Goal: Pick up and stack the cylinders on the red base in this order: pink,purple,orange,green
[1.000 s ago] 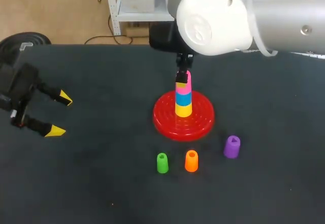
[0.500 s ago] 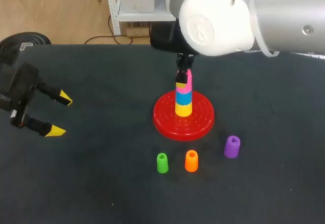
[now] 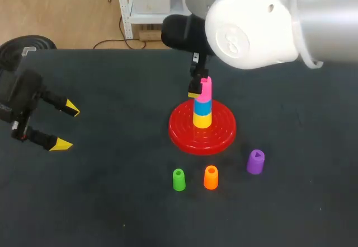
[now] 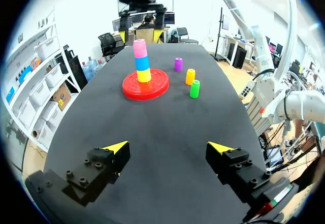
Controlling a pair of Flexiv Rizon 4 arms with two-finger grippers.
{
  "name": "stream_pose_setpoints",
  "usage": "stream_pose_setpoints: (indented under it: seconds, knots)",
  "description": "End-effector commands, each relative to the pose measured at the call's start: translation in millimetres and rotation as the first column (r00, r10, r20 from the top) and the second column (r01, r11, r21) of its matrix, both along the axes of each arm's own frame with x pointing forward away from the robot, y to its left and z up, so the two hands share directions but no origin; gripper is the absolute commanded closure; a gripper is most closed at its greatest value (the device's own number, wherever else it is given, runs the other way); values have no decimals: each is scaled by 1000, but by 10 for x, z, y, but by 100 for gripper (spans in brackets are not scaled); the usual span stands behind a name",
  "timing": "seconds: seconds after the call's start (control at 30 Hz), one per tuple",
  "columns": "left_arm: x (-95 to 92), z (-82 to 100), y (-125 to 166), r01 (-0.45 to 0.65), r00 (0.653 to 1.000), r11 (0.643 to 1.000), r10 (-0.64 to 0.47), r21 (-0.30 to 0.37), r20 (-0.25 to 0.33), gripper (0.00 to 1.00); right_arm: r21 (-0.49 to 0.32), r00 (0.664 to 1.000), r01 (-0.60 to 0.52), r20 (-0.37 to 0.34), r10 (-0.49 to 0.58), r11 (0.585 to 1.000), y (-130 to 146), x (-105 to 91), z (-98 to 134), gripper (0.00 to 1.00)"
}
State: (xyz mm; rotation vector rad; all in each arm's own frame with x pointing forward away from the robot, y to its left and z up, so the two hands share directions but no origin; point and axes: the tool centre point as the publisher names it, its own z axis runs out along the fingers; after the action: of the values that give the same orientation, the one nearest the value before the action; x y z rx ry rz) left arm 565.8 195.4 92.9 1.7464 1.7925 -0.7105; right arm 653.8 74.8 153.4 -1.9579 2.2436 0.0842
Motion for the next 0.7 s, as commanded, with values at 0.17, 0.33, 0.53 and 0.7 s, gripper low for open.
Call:
stream_pose_setpoints:
  seconds: [0.17, 0.33, 0.53, 0.7]
  knots:
    - [2, -11, 7, 1, 1000, 1000, -1, -2, 2, 0, 7, 992, -38, 117, 37, 999, 54, -481, 346, 0]
    - [2, -11, 7, 1, 1000, 1000, -1, -2, 2, 0, 7, 992, -43, 123, 42, 999, 83, -737, 411, 0]
    - [2, -11, 7, 1, 1000, 1000, -1, -2, 2, 0, -1, 994, 38, 100, -37, 999, -162, -904, 366, 0]
    - [2, -11, 7, 1, 1000, 1000, -1, -2, 2, 0, 7, 991, 108, 77, -108, 994, -416, -1001, 289, 0]
